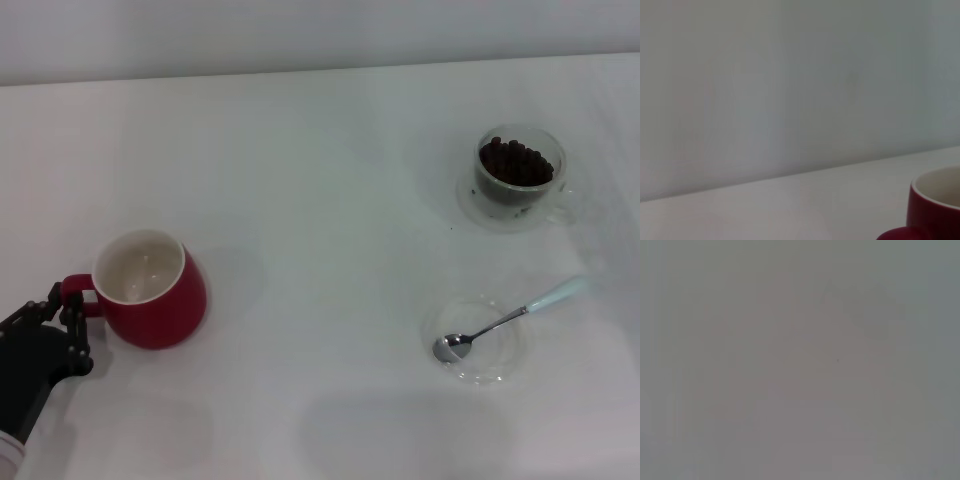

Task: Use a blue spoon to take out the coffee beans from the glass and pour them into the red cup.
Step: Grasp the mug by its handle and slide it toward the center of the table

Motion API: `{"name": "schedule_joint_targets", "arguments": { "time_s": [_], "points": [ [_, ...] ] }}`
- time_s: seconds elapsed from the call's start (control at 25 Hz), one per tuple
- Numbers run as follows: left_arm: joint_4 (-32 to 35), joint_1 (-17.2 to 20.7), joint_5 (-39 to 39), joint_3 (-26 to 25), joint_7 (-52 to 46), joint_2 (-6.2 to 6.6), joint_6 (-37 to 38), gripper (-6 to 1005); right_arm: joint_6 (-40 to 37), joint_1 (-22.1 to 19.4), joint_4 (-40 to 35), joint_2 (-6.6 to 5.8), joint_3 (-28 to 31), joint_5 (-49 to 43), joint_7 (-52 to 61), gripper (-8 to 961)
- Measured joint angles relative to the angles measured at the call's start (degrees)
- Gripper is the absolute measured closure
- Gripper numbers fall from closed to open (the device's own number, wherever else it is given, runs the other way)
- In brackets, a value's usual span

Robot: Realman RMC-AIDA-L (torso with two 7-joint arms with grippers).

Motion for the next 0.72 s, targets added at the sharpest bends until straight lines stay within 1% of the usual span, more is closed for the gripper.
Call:
{"name": "schedule_joint_targets", "arguments": {
  "time_s": [0.16, 0.52, 0.72],
  "points": [
    [0.43, -0.14, 0.04, 0.03, 2.88, -0.08, -0.08, 880, -0.01, -0.14, 0.0, 0.0, 0.0, 0.05, 0.0, 118],
    [1.41, -1.4, 0.19, 1.56, 3.12, 0.0, -0.06, 893, 0.18, -0.32, 0.35, 0.0, 0.0, 0.05, 0.0, 120],
    [1.61, -2.37, 2.02, 1.64, 3.19, 0.09, -0.1, 894, 0.24, -0.4, 0.55, 0.0, 0.0, 0.06, 0.0, 121]
  ]
}}
